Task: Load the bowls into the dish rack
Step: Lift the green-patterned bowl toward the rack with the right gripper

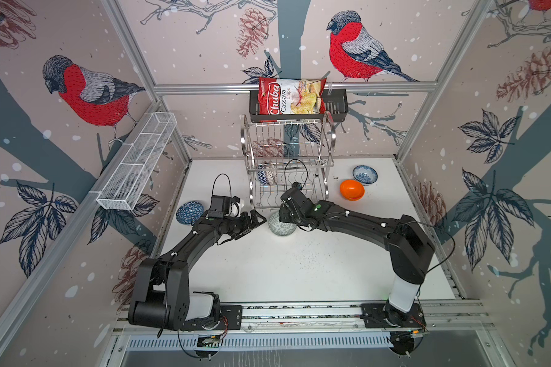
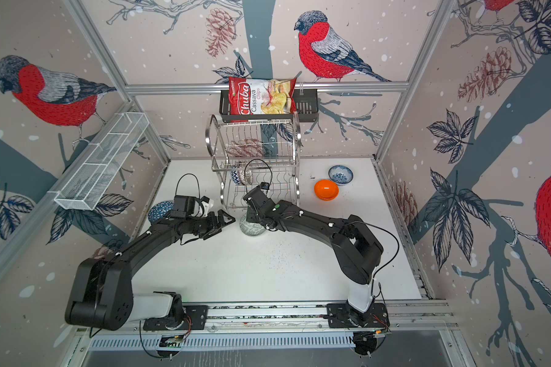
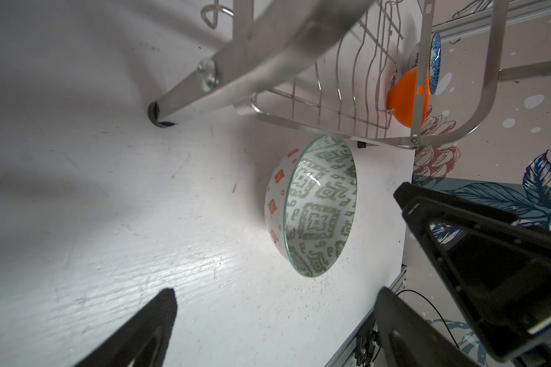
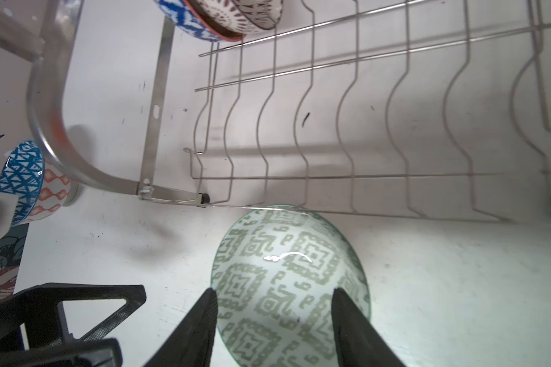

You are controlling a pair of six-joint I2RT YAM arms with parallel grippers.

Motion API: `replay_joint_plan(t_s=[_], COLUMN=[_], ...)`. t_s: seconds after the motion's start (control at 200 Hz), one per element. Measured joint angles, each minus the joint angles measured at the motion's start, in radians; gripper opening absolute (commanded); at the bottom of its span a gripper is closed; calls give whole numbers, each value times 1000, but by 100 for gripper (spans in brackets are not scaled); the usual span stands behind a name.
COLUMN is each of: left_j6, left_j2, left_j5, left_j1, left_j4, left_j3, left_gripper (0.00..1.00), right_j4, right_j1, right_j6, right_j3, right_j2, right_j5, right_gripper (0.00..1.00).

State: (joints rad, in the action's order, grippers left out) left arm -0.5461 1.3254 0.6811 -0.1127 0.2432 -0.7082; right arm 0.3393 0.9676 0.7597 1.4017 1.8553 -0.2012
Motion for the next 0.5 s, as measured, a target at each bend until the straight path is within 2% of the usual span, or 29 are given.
replay_joint_plan(t_s=[0.24,0.5], left_j6=[-27,-59], left_j2=[-65,-73], left_j5=[53,105], left_j1=[113,184], left_j4=[-25,-48], left_j3=[90,171], left_gripper=[97,97], right_j4=[21,62], right_j1=[23,38], right_j6=[-41,-50], right_j3=[137,209], right_j2=[128,224], right_j5=[47,104], right_gripper=[61,61])
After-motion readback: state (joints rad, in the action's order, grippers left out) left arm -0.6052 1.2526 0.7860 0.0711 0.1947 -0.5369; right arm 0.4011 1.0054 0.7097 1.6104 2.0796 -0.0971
